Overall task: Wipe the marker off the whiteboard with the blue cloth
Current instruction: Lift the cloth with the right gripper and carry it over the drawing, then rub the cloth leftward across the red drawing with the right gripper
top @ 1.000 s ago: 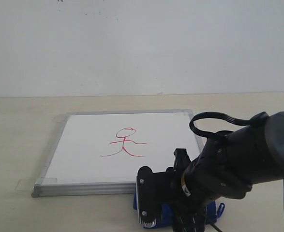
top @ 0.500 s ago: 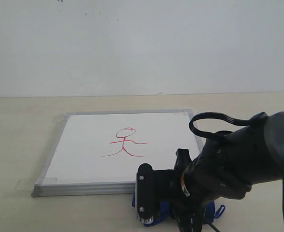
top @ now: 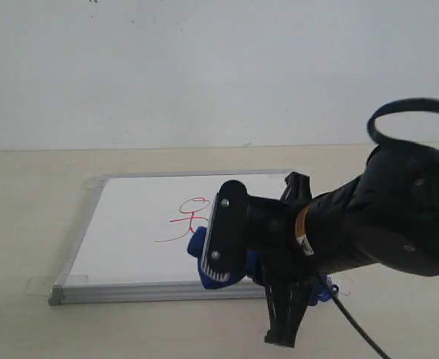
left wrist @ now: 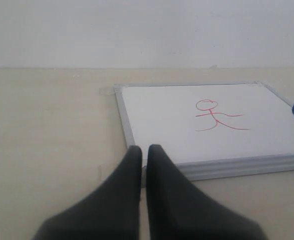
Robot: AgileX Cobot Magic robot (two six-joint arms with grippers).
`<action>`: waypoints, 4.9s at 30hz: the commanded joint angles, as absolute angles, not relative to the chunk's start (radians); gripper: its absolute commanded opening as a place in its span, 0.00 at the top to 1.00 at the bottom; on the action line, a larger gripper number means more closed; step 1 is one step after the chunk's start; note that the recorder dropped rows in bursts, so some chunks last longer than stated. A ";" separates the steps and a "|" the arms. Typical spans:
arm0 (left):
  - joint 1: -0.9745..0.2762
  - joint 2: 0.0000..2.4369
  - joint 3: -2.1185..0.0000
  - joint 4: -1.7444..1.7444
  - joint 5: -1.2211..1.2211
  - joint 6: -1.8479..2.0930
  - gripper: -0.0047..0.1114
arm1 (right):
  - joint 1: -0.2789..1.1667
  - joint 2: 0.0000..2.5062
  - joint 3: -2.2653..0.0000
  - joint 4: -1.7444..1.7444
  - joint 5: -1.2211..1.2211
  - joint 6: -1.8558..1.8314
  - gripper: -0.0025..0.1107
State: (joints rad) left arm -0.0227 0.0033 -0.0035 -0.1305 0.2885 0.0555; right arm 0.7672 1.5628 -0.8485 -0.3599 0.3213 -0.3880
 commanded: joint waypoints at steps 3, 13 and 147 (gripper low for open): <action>-0.021 0.000 0.000 -0.131 0.285 0.061 0.93 | 0.765 1.528 -0.855 -0.355 0.218 -0.165 0.98; -0.021 0.000 0.000 -0.131 0.285 0.061 0.93 | 0.695 1.673 -1.149 -0.349 0.330 0.456 0.98; -0.021 0.000 0.000 -0.131 0.285 0.061 0.93 | 0.635 2.545 -2.175 -0.106 0.932 0.249 0.98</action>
State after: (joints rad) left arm -0.0227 0.0033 -0.0035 -0.1305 0.2885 0.0555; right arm 0.6426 2.5356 -2.1851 0.0637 0.7792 0.1893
